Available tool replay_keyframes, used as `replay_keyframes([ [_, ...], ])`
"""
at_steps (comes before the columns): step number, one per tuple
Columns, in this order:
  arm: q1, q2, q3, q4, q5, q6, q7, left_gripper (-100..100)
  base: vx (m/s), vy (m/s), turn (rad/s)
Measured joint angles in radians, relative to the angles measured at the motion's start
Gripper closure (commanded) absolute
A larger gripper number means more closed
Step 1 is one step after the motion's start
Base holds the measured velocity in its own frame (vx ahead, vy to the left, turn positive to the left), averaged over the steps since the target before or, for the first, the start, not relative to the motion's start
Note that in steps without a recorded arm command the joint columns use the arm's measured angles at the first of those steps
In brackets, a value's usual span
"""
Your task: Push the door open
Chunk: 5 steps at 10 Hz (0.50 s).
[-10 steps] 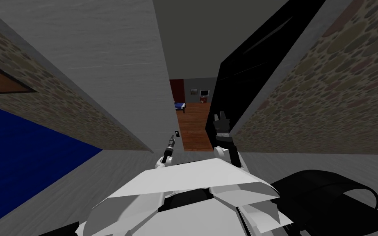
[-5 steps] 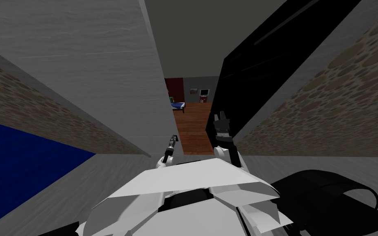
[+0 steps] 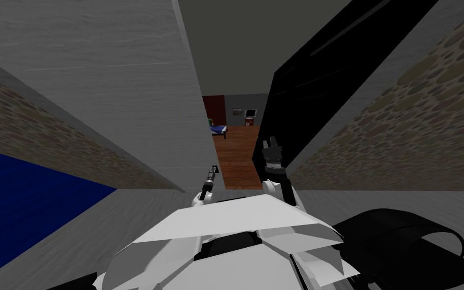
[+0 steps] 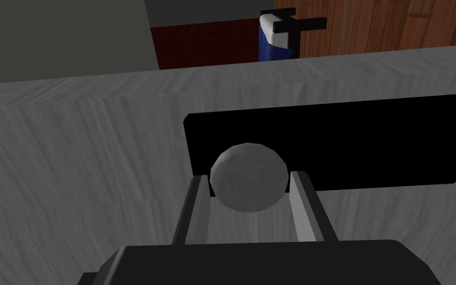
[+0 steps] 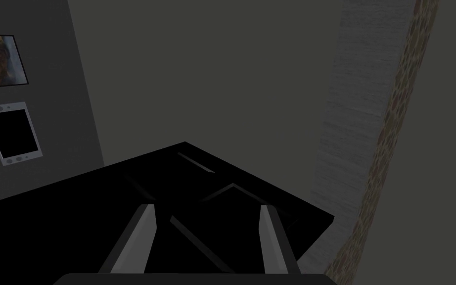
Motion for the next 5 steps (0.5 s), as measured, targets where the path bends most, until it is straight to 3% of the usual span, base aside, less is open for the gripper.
replay_keyframes([
  [2, 0.006, 0.003, 0.002, 0.002, 0.002, 0.001, -0.001, 100, 0.125, -0.048, 0.024],
  [4, 0.033, 0.010, 0.004, -0.036, 0.003, 0.024, -0.001, 100, 0.125, -0.058, 0.025],
  [5, 0.019, 0.012, 0.011, -0.022, 0.008, 0.018, -0.005, 100, 0.131, -0.055, 0.007],
])
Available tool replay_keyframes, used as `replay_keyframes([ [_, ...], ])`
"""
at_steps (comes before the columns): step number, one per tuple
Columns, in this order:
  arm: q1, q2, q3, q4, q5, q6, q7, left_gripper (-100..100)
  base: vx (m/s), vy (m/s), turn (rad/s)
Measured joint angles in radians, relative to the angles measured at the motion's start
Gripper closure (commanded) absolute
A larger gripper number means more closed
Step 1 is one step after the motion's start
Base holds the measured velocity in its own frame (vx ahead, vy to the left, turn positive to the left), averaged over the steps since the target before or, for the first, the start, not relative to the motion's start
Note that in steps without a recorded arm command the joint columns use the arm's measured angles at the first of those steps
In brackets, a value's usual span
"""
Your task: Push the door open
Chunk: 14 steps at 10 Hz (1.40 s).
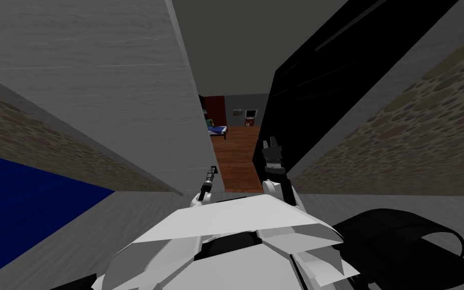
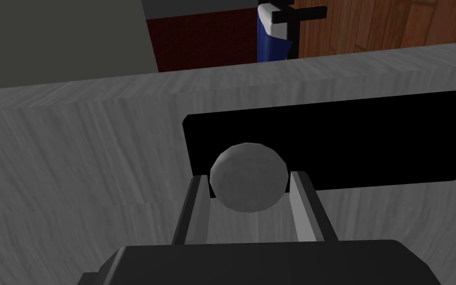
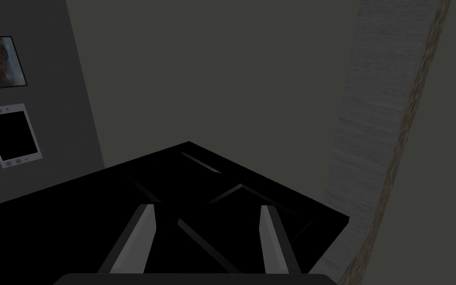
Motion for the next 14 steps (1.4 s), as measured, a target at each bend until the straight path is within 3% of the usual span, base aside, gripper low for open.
replay_keyframes([
  [2, -0.015, 0.011, 0.013, 0.026, 0.009, -0.015, -0.003, 100, 0.171, -0.068, 0.040],
  [3, -0.033, 0.014, 0.026, 0.071, 0.017, -0.044, -0.014, 100, 0.128, -0.043, 0.021],
  [4, -0.025, 0.018, 0.027, 0.059, 0.017, -0.045, -0.014, 100, 0.058, -0.005, -0.005],
  [5, -0.009, 0.019, 0.023, 0.018, 0.015, -0.023, -0.009, 100, 0.147, -0.046, 0.086],
  [6, -0.010, 0.024, 0.035, 0.020, 0.022, -0.018, -0.013, 100, 0.188, -0.054, 0.120],
  [7, -0.003, 0.034, 0.046, 0.002, 0.028, -0.006, -0.015, -100, -0.028, -0.041, 0.050],
  [14, 0.008, 0.019, 0.043, -0.007, 0.031, -0.017, -0.006, -100, -0.189, -0.051, 0.027],
])
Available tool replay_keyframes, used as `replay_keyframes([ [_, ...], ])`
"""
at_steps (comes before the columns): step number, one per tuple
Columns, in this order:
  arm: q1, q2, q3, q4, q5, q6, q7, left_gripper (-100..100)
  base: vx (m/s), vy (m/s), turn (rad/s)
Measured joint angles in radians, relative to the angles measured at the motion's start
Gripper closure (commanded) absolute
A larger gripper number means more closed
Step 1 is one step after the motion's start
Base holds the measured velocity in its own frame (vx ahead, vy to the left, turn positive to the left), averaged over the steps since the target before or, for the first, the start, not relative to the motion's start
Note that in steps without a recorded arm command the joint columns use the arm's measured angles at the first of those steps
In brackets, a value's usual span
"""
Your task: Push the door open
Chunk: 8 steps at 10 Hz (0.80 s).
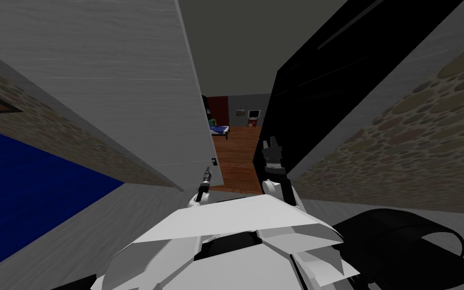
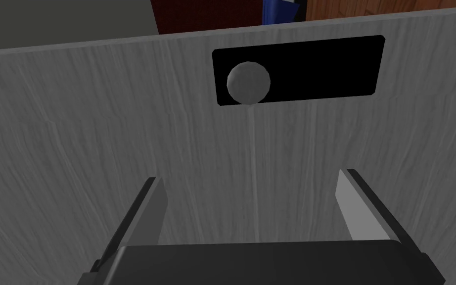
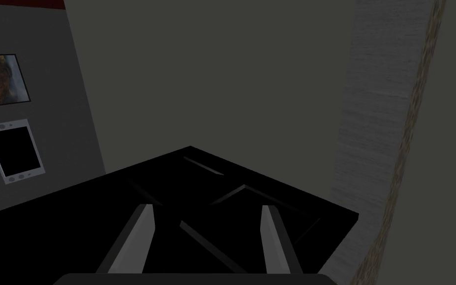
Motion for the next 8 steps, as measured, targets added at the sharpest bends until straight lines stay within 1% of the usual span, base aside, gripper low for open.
replay_keyframes([
  [1, 0.005, -0.006, -0.002, -0.008, 0.000, 0.001, 0.002, -100, -0.078, -0.024, 0.006],
  [2, 0.006, -0.007, -0.002, -0.009, 0.000, 0.001, 0.003, -100, 0.084, -0.001, -0.034],
  [3, 0.002, -0.003, 0.001, 0.003, 0.001, -0.005, 0.000, -100, 0.154, -0.017, -0.025],
  [5, 0.009, 0.003, 0.003, -0.006, 0.002, -0.005, -0.001, -100, 0.219, -0.003, -0.017],
  [6, 0.007, 0.005, 0.005, -0.002, 0.003, -0.009, -0.002, -100, 0.204, 0.012, -0.032],
  [8, 0.010, 0.006, 0.008, -0.003, 0.005, -0.014, -0.005, -100, 0.187, -0.011, -0.025],
])
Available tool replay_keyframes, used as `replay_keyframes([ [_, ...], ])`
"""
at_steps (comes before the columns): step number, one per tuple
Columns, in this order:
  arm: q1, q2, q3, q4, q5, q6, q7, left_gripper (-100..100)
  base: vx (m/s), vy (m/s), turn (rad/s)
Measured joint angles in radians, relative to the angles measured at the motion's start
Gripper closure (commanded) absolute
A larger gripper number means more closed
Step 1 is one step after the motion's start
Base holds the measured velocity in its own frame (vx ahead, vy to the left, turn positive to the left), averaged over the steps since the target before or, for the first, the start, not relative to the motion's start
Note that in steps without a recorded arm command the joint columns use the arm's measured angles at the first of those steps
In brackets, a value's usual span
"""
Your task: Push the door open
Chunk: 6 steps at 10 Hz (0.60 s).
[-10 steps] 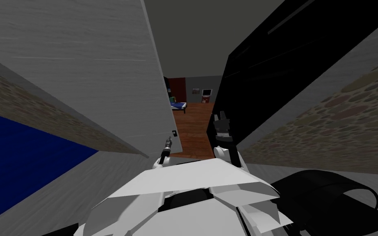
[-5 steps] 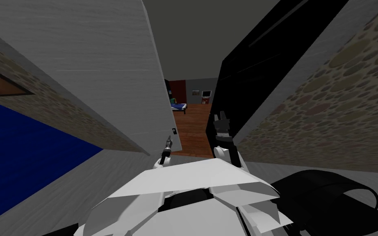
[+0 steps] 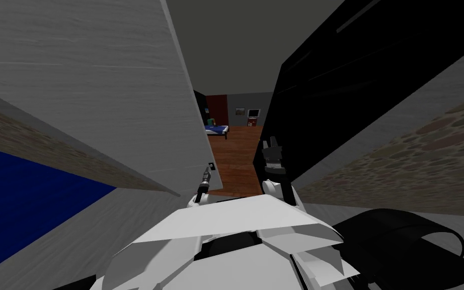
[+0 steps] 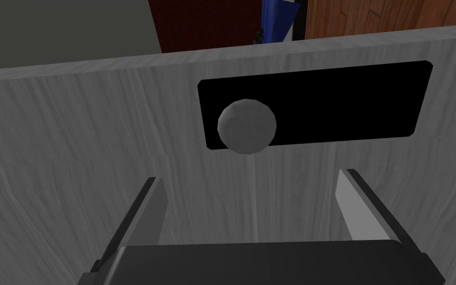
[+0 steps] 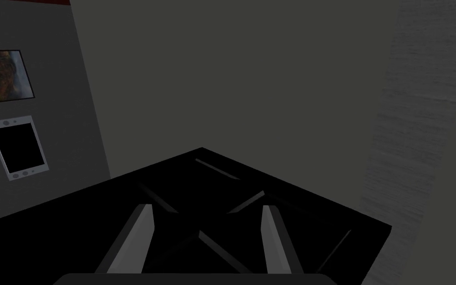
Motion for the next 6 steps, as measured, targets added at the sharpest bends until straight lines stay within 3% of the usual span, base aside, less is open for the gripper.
replay_keyframes([
  [3, 0.002, -0.006, 0.006, 0.005, 0.003, -0.010, -0.004, -100, 0.157, -0.009, -0.013],
  [4, 0.001, -0.007, 0.006, 0.005, 0.003, -0.011, -0.005, 100, -0.017, -0.002, 0.007],
  [6, 0.001, -0.006, 0.006, 0.005, 0.003, -0.010, -0.005, 100, -0.026, 0.002, -0.009],
])
